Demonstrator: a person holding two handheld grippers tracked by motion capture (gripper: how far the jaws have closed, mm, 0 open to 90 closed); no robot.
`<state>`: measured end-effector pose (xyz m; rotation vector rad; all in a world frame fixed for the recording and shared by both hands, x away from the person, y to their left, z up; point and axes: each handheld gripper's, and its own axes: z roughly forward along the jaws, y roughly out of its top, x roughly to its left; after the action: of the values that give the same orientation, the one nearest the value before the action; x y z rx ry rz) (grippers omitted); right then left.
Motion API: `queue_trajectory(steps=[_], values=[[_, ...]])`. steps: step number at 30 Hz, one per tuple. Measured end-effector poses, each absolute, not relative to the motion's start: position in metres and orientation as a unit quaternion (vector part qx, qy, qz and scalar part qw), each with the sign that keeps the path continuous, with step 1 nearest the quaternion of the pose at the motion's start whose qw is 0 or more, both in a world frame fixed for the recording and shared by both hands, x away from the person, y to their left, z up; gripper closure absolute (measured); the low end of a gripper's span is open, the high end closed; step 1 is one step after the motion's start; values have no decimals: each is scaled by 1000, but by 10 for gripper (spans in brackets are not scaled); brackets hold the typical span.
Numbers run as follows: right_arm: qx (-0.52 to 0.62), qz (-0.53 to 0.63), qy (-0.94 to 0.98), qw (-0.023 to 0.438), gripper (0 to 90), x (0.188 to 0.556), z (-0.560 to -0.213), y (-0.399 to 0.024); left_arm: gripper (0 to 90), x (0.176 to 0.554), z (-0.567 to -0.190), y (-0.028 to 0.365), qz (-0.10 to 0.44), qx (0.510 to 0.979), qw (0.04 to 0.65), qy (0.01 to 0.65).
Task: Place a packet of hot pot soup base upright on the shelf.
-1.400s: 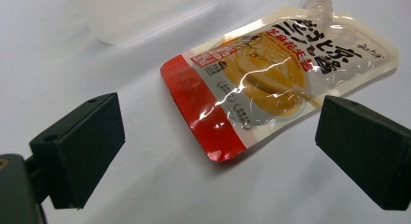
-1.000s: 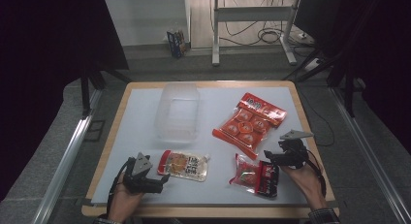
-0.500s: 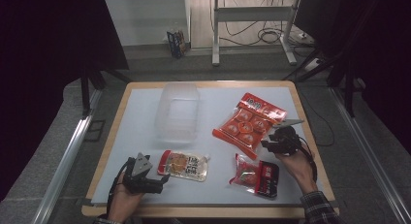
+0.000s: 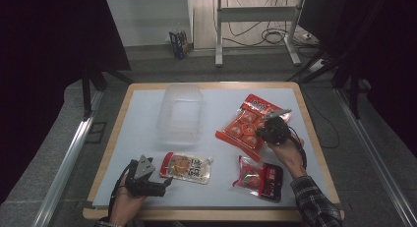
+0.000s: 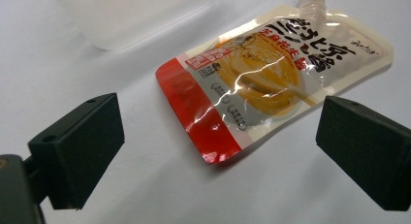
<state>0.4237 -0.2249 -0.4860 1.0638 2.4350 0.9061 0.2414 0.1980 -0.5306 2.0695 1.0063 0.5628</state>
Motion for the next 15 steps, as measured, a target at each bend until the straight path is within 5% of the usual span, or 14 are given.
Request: queue_trajectory(steps=[15], values=[[372, 304, 861, 169, 884, 481, -495, -192, 34, 241, -531, 198, 219, 810, 375, 394]])
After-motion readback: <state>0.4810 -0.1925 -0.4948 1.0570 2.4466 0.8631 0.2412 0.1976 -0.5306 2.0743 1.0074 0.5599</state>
